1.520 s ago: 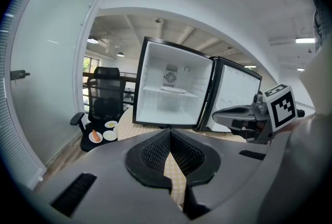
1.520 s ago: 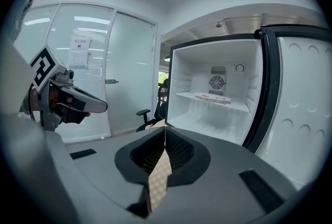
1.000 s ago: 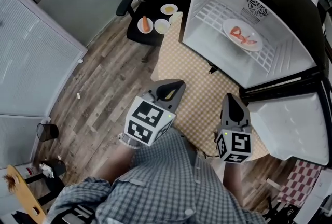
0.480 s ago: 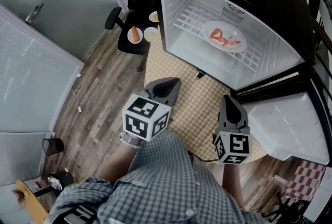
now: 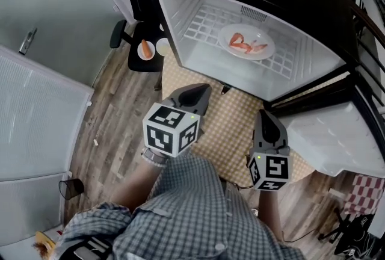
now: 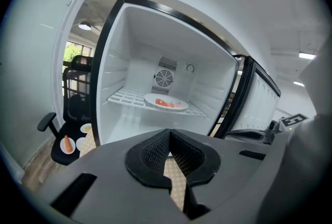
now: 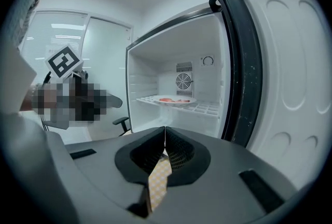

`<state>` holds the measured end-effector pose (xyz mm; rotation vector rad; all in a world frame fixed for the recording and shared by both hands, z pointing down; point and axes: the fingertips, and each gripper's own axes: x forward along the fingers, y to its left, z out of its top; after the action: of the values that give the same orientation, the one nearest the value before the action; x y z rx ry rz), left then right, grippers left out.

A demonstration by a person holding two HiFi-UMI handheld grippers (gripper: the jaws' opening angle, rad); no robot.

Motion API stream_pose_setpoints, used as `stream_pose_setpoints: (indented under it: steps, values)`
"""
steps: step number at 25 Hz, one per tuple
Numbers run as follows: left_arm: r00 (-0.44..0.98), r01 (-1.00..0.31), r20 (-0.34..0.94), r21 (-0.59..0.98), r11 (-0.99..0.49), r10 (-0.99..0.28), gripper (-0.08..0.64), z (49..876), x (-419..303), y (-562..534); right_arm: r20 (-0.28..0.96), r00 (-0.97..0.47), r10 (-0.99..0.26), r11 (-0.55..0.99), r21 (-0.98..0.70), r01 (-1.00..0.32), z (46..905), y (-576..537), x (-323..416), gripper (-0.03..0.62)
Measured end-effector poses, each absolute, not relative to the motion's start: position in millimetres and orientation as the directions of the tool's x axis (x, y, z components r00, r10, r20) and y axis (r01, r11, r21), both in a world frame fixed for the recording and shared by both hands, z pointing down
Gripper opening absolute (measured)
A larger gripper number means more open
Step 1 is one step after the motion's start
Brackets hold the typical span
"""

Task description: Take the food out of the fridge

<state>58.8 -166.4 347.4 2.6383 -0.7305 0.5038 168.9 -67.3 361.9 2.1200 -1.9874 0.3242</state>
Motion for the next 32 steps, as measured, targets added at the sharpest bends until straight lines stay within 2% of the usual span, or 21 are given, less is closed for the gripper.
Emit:
stream_pose_setpoints:
  steps: [19, 26, 32]
  values:
    - [0.904, -0.419, 0.321, 0.53, -0.737, -0.283, 0.013, 350.3, 127.5, -223.4, 0.334, 0.167, -0.928, -0.162, 0.041, -0.986, 363.4, -80.9, 174.5, 0.011]
    - [0.944, -0.328, 0.238, 0.76, -0.561, -0.229, 0.112, 356.3, 150.5, -234.1, 0.348, 0.179, -0.92, -0.172, 0.051, -0.984, 365.8, -81.1, 175.7, 0.011]
    - [0.959, -0.252, 0.174, 0.883, -0.397, -0.223, 0.14, 362.7, 160.5, -238.5, 0.353, 0.181, -0.918, -0.174, 0.051, -0.983, 366.6, -83.2, 175.6, 0.011]
